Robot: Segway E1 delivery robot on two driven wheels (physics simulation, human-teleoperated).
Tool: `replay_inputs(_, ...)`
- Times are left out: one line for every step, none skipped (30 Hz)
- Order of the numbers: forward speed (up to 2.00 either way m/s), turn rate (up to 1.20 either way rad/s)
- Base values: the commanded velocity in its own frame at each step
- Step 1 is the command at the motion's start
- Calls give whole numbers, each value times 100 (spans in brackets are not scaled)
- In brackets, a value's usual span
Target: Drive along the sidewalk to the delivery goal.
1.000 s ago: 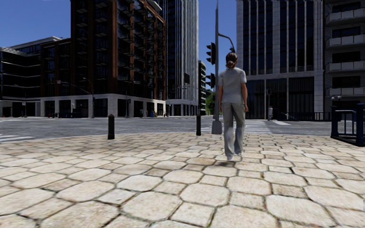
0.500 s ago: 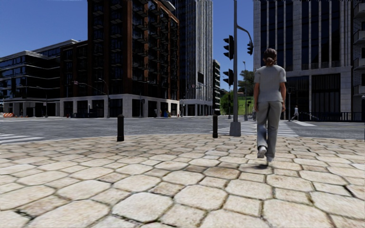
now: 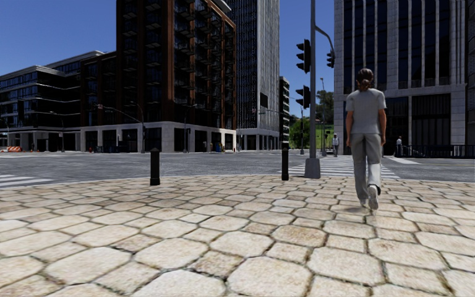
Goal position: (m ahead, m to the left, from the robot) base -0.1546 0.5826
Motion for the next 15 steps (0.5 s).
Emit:
replay_inputs(7,0)
replay_inputs(7,0)
replay_inputs(7,0)
replay_inputs(5,0)
replay_inputs(0,0)
replay_inputs(0,0)
replay_inputs(0,0)
replay_inputs(0,0)
replay_inputs(0,0)
replay_inputs(0,0)
replay_inputs(0,0)
replay_inputs(0,0)
replay_inputs(0,0)
replay_inputs(0,0)
replay_inputs(0,0)
